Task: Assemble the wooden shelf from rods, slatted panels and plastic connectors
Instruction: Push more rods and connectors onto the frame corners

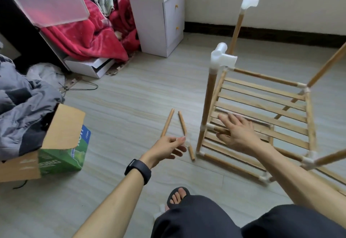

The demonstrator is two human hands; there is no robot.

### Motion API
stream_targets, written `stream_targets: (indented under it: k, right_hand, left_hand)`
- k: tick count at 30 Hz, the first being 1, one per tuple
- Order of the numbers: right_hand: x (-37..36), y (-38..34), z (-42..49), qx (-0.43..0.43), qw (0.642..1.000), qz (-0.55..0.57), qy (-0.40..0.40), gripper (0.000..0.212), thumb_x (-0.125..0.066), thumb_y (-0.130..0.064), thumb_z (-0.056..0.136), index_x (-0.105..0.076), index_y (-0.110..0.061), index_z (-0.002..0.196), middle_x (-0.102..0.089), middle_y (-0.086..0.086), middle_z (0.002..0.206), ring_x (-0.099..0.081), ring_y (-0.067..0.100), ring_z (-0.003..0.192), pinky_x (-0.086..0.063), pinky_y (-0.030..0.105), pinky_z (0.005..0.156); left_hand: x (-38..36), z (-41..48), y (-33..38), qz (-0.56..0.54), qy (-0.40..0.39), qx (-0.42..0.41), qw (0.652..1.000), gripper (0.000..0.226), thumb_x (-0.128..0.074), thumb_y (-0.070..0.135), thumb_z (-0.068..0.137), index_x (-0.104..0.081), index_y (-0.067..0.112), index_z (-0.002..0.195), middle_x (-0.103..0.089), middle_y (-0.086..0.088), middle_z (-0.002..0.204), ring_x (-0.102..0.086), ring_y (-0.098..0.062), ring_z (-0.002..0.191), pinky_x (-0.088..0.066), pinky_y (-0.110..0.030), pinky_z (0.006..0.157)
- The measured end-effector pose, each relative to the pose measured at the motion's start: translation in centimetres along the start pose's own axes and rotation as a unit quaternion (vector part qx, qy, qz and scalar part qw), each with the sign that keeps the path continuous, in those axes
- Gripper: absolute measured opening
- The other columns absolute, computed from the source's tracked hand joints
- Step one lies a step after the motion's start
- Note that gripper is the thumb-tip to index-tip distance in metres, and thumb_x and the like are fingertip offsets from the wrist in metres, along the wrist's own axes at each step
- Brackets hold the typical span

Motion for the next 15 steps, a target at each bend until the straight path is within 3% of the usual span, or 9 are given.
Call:
stream_targets:
  k: [3,4,6,8,11,15]
  right_hand:
    - [2.9,-0.2,-2.5,0.013,0.989,0.144,-0.020,0.055,-0.050,-0.060,0.098,-0.049,-0.033,0.146,-0.040,0.004,0.158,-0.038,0.025,0.144,-0.031,0.045,0.117]
    - [4.1,-0.1,-3.6,0.011,0.968,0.250,-0.028,0.051,-0.049,-0.063,0.096,-0.059,-0.031,0.134,-0.056,0.003,0.145,-0.053,0.023,0.130,-0.041,0.042,0.110]
    - [6.7,0.3,-6.1,0.018,0.887,0.459,-0.039,0.050,-0.047,-0.066,0.090,-0.067,-0.029,0.117,-0.072,0.002,0.116,-0.069,0.023,0.106,-0.056,0.039,0.094]
    - [9.3,1.5,-8.5,0.040,0.830,0.556,-0.003,0.047,-0.054,-0.061,0.091,-0.070,-0.026,0.117,-0.076,0.003,0.103,-0.074,0.025,0.095,-0.060,0.034,0.083]
    - [12.4,4.0,-11.5,0.051,0.796,0.598,0.085,0.038,-0.062,-0.052,0.092,-0.073,-0.024,0.116,-0.076,0.005,0.104,-0.075,0.026,0.096,-0.061,0.035,0.083]
    - [15.1,7.6,-14.8,0.058,0.750,0.643,0.141,0.023,-0.068,-0.042,0.093,-0.078,-0.026,0.106,-0.076,0.011,0.105,-0.074,0.030,0.099,-0.060,0.030,0.081]
  left_hand:
    - [-2.2,-1.0,6.6,-0.009,-0.044,-0.089,0.995,0.038,-0.071,0.051,0.088,-0.066,0.027,0.117,-0.078,0.003,0.097,-0.075,-0.014,0.090,-0.059,-0.028,0.077]
    - [-3.0,-1.3,8.7,0.011,-0.036,-0.130,0.991,0.035,-0.073,0.049,0.087,-0.065,0.030,0.116,-0.077,0.004,0.097,-0.074,-0.013,0.088,-0.058,-0.026,0.075]
    - [-4.5,-2.1,13.0,0.081,0.000,-0.228,0.970,0.026,-0.076,0.045,0.086,-0.066,0.038,0.109,-0.074,0.007,0.098,-0.072,-0.008,0.088,-0.059,-0.023,0.072]
    - [-6.3,-2.9,17.0,0.152,0.019,-0.310,0.938,0.023,-0.077,0.043,0.086,-0.064,0.047,0.105,-0.071,0.014,0.100,-0.070,-0.003,0.089,-0.060,-0.024,0.074]
    - [-9.5,-4.2,21.9,0.203,0.029,-0.393,0.896,0.027,-0.077,0.045,0.085,-0.059,0.055,0.102,-0.068,0.021,0.099,-0.068,0.003,0.086,-0.059,-0.019,0.073]
    - [-13.9,-5.2,26.3,0.241,0.057,-0.478,0.843,0.040,-0.077,0.040,0.085,-0.055,0.044,0.118,-0.066,0.020,0.103,-0.067,0.002,0.082,-0.060,-0.024,0.069]
Point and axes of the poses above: each hand's wrist, its own z-axis towards the middle knuckle, its own x-axis out of the back of the hand, y = z × x, the point moved 3 cm from there along z, towards the middle knuckle
